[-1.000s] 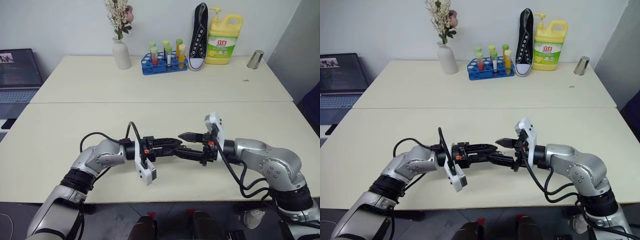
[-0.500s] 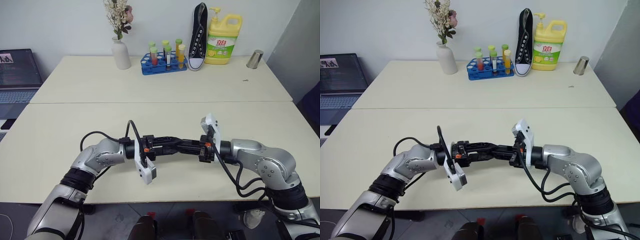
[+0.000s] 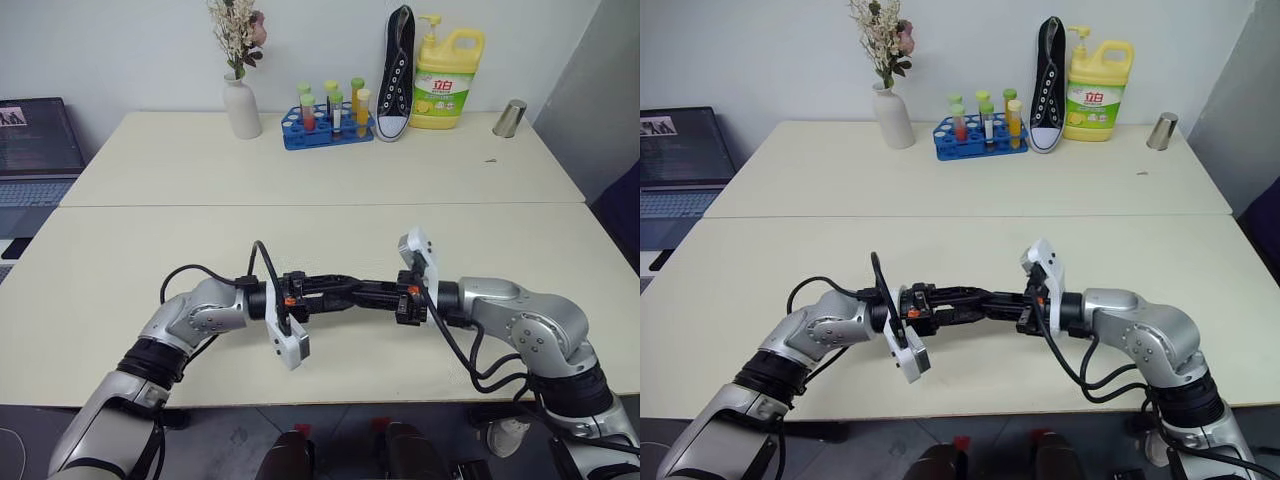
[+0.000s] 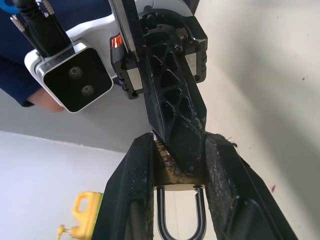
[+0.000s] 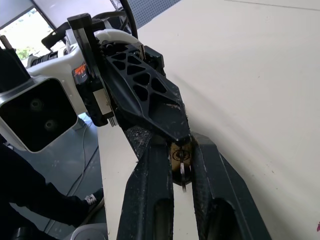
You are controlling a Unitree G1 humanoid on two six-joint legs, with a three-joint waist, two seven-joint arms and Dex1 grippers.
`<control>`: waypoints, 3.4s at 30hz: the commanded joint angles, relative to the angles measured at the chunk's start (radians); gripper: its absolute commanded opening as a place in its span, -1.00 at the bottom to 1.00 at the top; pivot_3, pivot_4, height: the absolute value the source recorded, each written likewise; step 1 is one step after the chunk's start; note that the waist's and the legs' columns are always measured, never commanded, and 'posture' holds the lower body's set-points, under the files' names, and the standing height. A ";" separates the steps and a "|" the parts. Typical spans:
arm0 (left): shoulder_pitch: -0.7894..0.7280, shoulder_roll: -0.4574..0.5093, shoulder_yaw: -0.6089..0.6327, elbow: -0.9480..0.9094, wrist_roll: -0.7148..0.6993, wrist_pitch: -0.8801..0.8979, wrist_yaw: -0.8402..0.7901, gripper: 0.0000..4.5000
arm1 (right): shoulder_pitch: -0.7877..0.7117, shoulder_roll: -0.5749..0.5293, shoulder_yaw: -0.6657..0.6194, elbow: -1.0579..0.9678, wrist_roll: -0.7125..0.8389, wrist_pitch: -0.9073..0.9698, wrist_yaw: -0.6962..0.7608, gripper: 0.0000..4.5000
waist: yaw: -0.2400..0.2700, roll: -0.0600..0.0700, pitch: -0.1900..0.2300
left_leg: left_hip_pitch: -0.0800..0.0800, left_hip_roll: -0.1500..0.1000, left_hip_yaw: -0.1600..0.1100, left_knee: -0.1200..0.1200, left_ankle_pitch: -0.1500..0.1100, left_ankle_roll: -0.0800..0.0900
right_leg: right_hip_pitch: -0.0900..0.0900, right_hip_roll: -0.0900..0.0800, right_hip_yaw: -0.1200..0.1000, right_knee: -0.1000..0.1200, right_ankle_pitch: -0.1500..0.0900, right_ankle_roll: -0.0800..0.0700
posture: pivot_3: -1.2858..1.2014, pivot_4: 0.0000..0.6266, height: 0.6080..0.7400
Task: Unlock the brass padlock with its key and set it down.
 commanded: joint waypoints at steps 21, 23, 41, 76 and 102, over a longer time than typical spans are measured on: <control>0.029 0.046 0.101 -0.273 -0.829 0.980 -0.338 0.05 | 0.031 -0.110 -0.001 -0.083 -0.119 -0.129 0.115 -0.93 | -0.008 0.002 0.001 | 0.001 0.000 0.000 0.000 0.000 0.000 | 0.001 0.002 -0.001 0.000 0.000 0.000 | 0.03 -0.52 1.00; 0.016 0.023 0.093 -0.257 -0.860 1.074 -0.420 -0.26 | 0.026 -0.112 0.007 -0.098 -0.124 -0.140 0.124 -0.93 | -0.011 0.002 0.001 | 0.001 0.000 0.000 0.000 0.000 0.000 | 0.001 0.002 0.000 0.000 0.000 0.000 | 0.03 -0.52 1.00; 0.110 -0.021 0.149 -0.424 -0.883 1.426 -0.634 -1.00 | 0.036 -0.116 0.020 -0.107 -0.150 -0.168 0.147 -0.93 | -0.005 0.001 0.001 | 0.000 0.001 0.000 0.000 0.000 0.000 | 0.000 0.001 0.000 0.000 0.000 0.000 | 0.03 -0.52 1.00; 0.169 -0.008 0.254 -0.647 -1.003 1.732 -0.639 -1.00 | 0.034 -0.111 0.043 -0.067 -0.223 -0.197 0.197 -0.93 | -0.002 0.002 0.002 | 0.000 0.002 0.000 0.000 0.000 0.000 | 0.000 0.000 0.001 -0.001 0.000 0.000 | 0.03 -0.52 1.00; 0.317 0.102 0.262 -0.292 -0.488 0.450 -0.672 1.00 | -0.131 0.070 0.092 0.251 -0.190 0.111 0.032 -0.93 | -0.002 0.003 0.003 | 0.000 0.002 0.001 -0.002 0.000 0.000 | -0.001 -0.001 0.001 -0.002 0.000 0.000 | 0.03 -0.52 1.00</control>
